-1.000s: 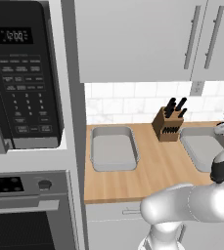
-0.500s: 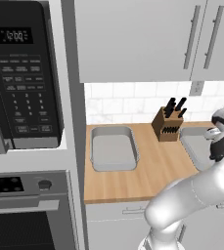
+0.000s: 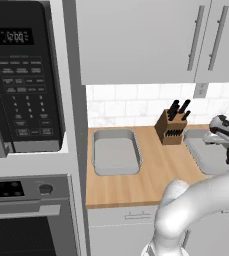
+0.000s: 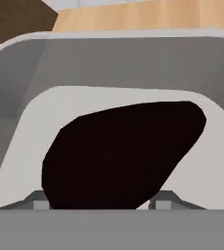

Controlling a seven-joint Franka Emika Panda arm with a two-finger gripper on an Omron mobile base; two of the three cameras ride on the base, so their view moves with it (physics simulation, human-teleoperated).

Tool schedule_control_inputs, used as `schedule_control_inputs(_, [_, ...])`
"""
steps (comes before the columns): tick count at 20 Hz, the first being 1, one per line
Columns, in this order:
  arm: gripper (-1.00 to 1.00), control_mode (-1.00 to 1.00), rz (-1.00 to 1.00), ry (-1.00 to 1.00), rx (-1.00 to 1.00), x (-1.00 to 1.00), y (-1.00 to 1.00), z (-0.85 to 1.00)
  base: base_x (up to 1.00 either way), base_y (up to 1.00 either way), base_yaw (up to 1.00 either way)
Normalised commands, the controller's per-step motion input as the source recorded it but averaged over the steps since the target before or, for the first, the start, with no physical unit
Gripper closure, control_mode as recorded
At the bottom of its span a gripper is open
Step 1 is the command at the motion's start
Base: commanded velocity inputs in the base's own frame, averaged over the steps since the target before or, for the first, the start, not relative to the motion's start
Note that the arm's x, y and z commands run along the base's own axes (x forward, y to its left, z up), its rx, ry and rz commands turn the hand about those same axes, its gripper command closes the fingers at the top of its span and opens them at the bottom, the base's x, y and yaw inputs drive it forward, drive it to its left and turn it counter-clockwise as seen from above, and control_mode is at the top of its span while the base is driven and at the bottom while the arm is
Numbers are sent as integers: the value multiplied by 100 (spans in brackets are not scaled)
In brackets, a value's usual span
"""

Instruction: Place one avocado and one chicken drumstick in each tupperware on the nearby counter, to pack two identical lunches.

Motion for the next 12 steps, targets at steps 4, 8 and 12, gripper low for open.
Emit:
schedule_control_inputs(4, [-100,-100,1,3,0,18,-6,-26,0,0,0])
schedule_control_inputs(8, [-100,-100,0,-1,0,-37,-16,11,0,0,0])
schedule_control_inputs(12, [-100,-100,0,-12,0,-89,2,36,0,0,0])
